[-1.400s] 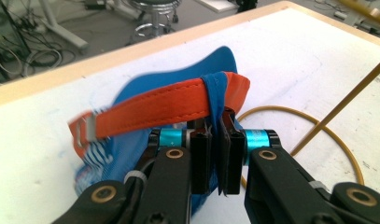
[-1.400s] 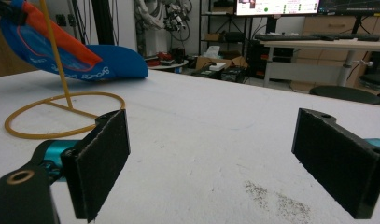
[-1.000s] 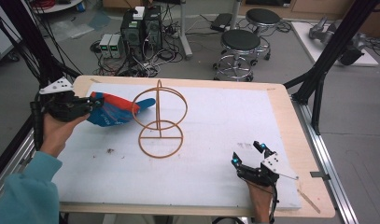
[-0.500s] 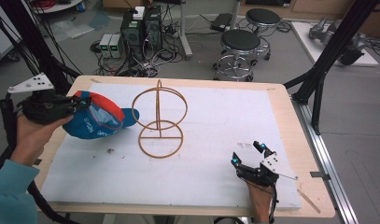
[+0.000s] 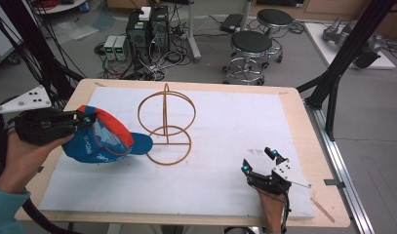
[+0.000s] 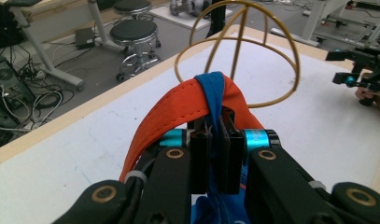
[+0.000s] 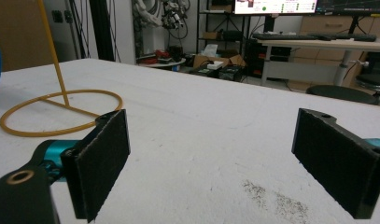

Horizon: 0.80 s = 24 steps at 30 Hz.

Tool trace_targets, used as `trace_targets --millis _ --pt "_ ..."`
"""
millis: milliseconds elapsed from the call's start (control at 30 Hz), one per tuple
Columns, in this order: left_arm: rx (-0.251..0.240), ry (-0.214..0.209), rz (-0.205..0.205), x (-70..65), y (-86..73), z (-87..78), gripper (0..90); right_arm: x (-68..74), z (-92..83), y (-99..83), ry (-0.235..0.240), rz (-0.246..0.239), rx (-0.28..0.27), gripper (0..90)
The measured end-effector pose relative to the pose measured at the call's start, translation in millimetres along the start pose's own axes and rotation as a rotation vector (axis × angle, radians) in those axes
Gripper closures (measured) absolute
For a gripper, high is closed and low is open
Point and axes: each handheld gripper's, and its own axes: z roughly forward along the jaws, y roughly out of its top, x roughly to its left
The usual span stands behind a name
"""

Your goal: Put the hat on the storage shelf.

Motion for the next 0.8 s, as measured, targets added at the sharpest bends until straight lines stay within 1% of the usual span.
trace_targets --millis 33,133,167,200,233,333,367,400,433,467,500,600,633,667,700,733,767,800 --pt "0.004 -0.005 0.009 -3.5 -0.2 -1.8 85.1 0.0 0.0 0.0 -0.001 0.000 0.001 10.3" --pt "0.007 -0.012 0.015 -6.2 -0.6 -2.6 85.1 0.0 0.0 0.0 0.000 -0.001 0.000 10.3" --pt "0.012 -0.016 0.021 -9.3 -1.1 -2.6 85.1 0.1 0.0 0.0 -0.001 0.000 0.000 10.3" --pt "0.012 -0.016 0.021 -9.3 -1.1 -2.6 85.1 0.1 0.0 0.0 -0.001 0.000 0.000 10.3" --pt "0.013 -0.026 0.019 -12.5 -1.7 -2.2 85.1 0.1 0.0 0.0 -0.001 -0.001 0.000 10.3" --pt "0.013 -0.031 0.014 -16.5 -2.3 -2.3 85.1 0.3 -0.2 0.0 -0.001 0.002 0.001 10.3" --pt "0.012 -0.046 0.024 -21.1 -2.4 -3.4 85.1 0.3 -0.2 0.0 -0.001 0.002 0.001 10.3" --pt "0.012 -0.046 0.024 -21.1 -2.4 -3.4 85.1 0.2 -0.2 0.0 -0.001 0.002 0.000 10.3" --pt "0.012 -0.056 0.031 -26.3 -2.3 -4.6 85.1 0.2 0.0 0.1 -0.001 0.003 -0.001 10.3" --pt "0.012 -0.056 0.031 -26.3 -2.3 -4.6 85.1 0.2 0.0 0.1 -0.001 0.003 -0.001 10.3" --pt "0.013 -0.062 0.034 -29.2 -2.3 -4.6 85.1 0.1 0.0 0.0 -0.001 -0.001 -0.001 10.3" --pt "0.019 -0.066 0.037 -29.5 -2.7 -2.4 85.1 0.5 -0.1 0.0 -0.003 0.001 0.000 10.3" --pt "0.027 -0.064 0.032 -28.0 -4.0 1.8 85.1 0.4 -0.2 0.1 -0.002 0.001 0.001 10.3" --pt "0.027 -0.064 0.032 -28.0 -4.0 1.8 85.1 0.4 -0.2 0.1 -0.002 0.001 0.001 10.3" --pt "0.025 -0.061 0.020 -25.2 -6.4 7.3 85.1 0.5 -0.1 0.0 -0.003 0.001 0.000 10.3" --pt "0.025 -0.061 0.020 -25.2 -6.4 7.3 85.1 0.4 -0.2 0.0 -0.002 0.001 0.001 10.3" --pt "0.021 -0.053 0.009 -21.2 -8.6 12.6 85.1 0.3 -0.2 0.0 -0.001 0.001 0.000 10.3" --pt "0.021 -0.053 0.009 -21.2 -8.6 12.6 85.1 0.3 -0.2 0.0 -0.001 0.001 0.000 10.3"
